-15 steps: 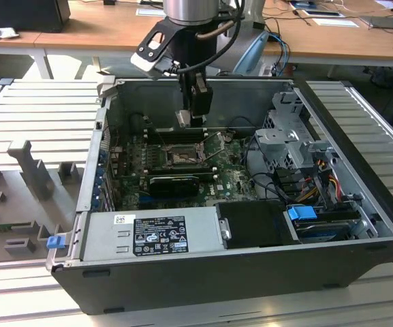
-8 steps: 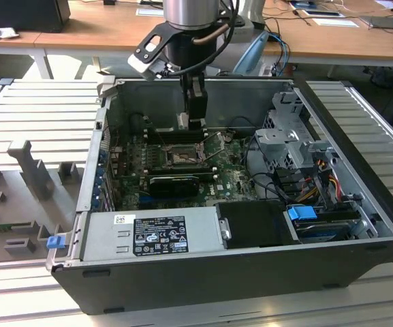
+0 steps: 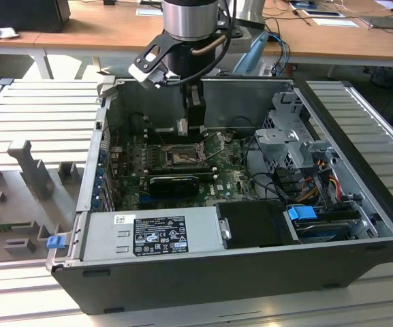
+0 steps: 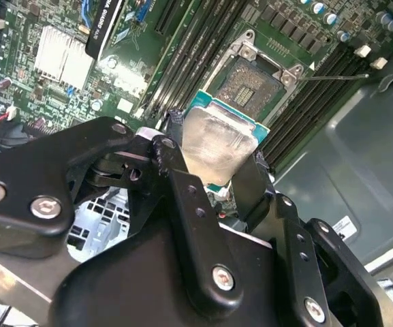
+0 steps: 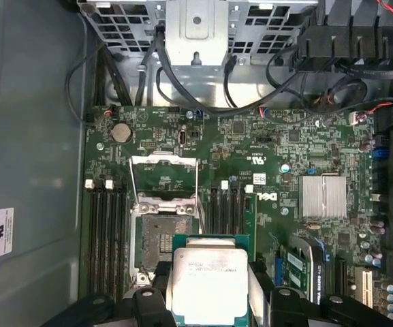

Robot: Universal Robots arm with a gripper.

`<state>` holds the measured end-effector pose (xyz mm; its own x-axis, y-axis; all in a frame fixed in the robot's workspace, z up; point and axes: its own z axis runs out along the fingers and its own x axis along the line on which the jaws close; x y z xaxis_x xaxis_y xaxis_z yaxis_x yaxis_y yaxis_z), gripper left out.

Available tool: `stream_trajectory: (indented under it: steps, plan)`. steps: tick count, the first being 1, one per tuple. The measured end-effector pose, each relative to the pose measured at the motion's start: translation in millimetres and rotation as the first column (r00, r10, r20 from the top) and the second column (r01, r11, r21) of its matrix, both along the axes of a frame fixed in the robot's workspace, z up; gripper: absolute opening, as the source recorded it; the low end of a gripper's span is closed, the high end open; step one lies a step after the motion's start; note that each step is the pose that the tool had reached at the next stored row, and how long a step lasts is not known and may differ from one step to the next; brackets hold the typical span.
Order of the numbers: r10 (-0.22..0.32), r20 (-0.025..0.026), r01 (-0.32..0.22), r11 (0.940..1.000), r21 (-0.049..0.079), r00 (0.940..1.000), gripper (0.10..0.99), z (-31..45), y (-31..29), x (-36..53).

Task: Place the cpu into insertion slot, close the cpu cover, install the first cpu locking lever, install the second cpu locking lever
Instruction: 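Place the cpu into insertion slot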

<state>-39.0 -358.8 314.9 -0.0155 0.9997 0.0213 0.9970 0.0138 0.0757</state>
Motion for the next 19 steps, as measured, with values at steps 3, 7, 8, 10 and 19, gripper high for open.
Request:
stream_trajectory:
  steps: [3,7,8,10,19]
  plan:
    - [0.000,0.0000,0.000,1.0000,0.000,1.0000,0.529,-6.9,0.0,0.0]
    - [0.000,-0.0012,0.000,1.0000,0.000,1.0000,0.529,-14.6,0.1,-0.1]
    - [0.000,-0.0011,0.000,1.0000,0.000,1.0000,0.529,-15.6,0.1,0.0]
    - [0.000,-0.0011,0.000,1.0000,0.000,1.0000,0.529,-17.4,0.0,0.0]
    - [0.021,-0.0011,-0.021,0.9998,0.003,0.9998,0.529,-30.6,0.0,0.0]
